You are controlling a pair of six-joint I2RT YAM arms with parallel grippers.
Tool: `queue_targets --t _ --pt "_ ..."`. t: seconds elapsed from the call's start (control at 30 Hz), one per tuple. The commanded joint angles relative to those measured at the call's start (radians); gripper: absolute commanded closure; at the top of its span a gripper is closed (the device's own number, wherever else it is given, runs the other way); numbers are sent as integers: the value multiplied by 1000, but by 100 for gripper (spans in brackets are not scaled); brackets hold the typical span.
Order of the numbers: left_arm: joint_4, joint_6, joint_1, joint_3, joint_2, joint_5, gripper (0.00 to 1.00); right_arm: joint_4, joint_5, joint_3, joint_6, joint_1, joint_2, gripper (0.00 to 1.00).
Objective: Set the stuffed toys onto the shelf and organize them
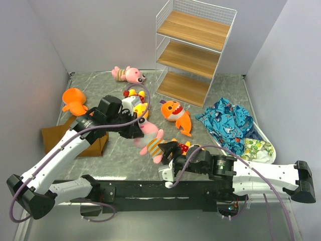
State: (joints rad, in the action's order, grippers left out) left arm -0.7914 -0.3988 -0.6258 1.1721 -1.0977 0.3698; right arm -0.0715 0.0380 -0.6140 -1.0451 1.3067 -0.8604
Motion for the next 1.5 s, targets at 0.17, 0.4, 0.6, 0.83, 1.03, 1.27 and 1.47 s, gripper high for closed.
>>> queue_targets --t 0.17,0.4,0.6,0.83,1.03,1.27,1.47 --pt "-52 43 32 38 -19 64 99 -50 54 -23 19 31 15 24" --pt "-49 38 54 47 -21 129 99 28 95 -3 -13 34 9 30" --pt "-22 15 57 29 -16 142 91 96 43 0 -15 37 4 78" --pt "107 -83 69 85 -4 -256 0 130 88 -76 5 37 -46 100" --pt "156 -45 156 268 -97 -499 4 92 227 -216 42 16 -132 100" --pt "320 -89 304 138 2 -523 4 62 244 -389 45 -190 -167 100" --pt "490 -95 305 -156 117 -666 3 140 264 -613 0 -357 -273 100"
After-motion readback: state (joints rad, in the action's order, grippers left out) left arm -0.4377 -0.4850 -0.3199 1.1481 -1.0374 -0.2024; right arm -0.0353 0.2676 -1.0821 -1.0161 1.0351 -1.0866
